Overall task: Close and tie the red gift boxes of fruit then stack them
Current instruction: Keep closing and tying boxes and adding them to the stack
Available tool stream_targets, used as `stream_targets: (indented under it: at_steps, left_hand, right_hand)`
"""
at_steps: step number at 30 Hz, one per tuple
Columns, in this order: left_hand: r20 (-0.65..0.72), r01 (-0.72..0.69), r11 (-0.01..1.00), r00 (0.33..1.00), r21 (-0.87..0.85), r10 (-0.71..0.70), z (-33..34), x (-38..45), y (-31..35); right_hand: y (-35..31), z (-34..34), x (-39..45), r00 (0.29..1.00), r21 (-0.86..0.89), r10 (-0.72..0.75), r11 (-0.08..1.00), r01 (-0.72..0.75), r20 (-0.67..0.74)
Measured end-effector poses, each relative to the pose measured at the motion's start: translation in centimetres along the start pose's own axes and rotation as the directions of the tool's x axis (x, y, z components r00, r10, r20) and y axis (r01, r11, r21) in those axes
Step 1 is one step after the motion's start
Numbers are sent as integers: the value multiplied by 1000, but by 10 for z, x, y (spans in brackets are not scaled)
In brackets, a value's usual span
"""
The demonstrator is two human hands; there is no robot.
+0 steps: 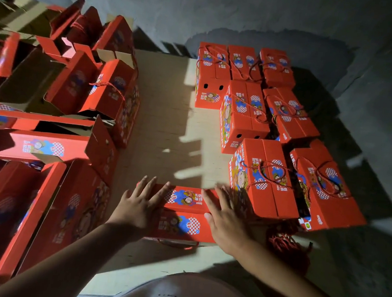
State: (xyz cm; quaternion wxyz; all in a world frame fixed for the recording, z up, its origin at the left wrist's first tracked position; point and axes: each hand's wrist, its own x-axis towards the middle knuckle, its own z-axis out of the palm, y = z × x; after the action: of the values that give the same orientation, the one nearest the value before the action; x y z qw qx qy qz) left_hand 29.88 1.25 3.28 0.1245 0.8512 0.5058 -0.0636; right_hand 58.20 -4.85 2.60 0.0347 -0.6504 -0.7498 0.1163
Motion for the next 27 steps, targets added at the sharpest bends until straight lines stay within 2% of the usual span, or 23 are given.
stream_targets:
  at_steps: [8,14,21,24,26,27]
  left_hand:
    - [-81,40,998,996,-41,-43,10,-3,6]
    - [-112,56,997,992,-53,-62,24,-4,6]
    - [-112,48,989,992,-138,-63,30,-4,2]
    - [-178,41,934,978,-356,-110,30,-13,-2]
    - [-208,92,824,946,-559,-248,35,-21,-4]
    - [-164,151,729,925,-668,-342,37,-25,-3]
  right_hand:
    - [0,11,-10,1000,-42,-8,999,7,-25]
    - [-2,21,-19,1000,-60,0,998,0,10]
    - [1,20,-22,999,41,-16,999,14,49]
    - [8,18,-28,994,-21,-72,997,74,86]
    - [10,19,-36,994,-116,-73,990,82,85]
    - [8,21,-39,997,-145,-40,988,49,65]
